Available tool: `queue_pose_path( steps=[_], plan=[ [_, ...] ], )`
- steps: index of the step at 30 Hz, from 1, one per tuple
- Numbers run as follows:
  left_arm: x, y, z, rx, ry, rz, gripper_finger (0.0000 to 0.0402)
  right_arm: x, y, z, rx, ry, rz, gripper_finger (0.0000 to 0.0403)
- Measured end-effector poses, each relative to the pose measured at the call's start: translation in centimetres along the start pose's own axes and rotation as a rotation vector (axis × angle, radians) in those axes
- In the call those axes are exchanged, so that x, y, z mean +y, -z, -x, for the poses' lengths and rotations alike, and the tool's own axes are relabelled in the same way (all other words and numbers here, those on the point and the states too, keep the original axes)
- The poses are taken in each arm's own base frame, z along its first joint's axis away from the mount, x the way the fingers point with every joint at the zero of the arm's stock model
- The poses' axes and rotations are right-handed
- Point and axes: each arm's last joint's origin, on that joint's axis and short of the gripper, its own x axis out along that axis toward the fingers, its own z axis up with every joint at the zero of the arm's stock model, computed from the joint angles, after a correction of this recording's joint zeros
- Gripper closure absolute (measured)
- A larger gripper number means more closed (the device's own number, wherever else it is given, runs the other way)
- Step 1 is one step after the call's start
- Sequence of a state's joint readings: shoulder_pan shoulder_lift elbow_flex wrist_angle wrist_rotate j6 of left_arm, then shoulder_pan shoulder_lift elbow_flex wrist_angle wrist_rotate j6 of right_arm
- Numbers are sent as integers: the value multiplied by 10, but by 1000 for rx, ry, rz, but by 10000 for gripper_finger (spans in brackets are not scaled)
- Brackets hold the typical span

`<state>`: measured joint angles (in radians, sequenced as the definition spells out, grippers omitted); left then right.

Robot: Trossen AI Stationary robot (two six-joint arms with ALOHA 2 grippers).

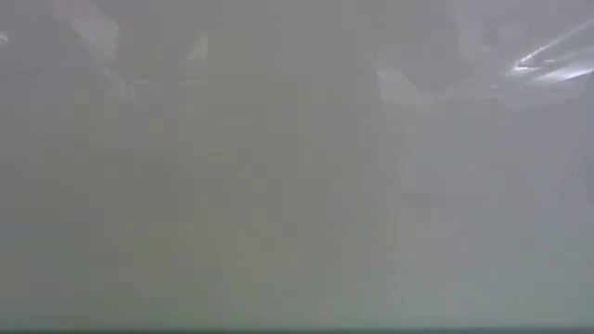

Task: Sort & place blocks by color
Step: Put the green block into the black bin

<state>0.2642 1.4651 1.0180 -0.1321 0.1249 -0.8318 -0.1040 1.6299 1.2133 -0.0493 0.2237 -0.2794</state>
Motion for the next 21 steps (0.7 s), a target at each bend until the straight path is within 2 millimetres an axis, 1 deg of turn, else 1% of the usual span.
queue_pose_path(
  steps=[4,6,10,16,19,21],
  plan=[
    [0,-2,0,-3,9,2,227,0,0,0,-7,-11,1,280],
    [-1,-3,0,-17,20,-3,227,0,-5,0,-45,-25,-2,280],
    [-3,-4,2,-20,37,-6,227,1,-6,2,-58,-56,29,280],
    [-4,-2,2,3,50,8,228,2,-9,1,-83,-51,28,280],
    [-5,0,2,12,52,10,247,1,-9,1,-89,-47,29,280],
    [-5,1,2,15,51,11,274,1,-9,1,-92,-45,31,280]
  ],
)
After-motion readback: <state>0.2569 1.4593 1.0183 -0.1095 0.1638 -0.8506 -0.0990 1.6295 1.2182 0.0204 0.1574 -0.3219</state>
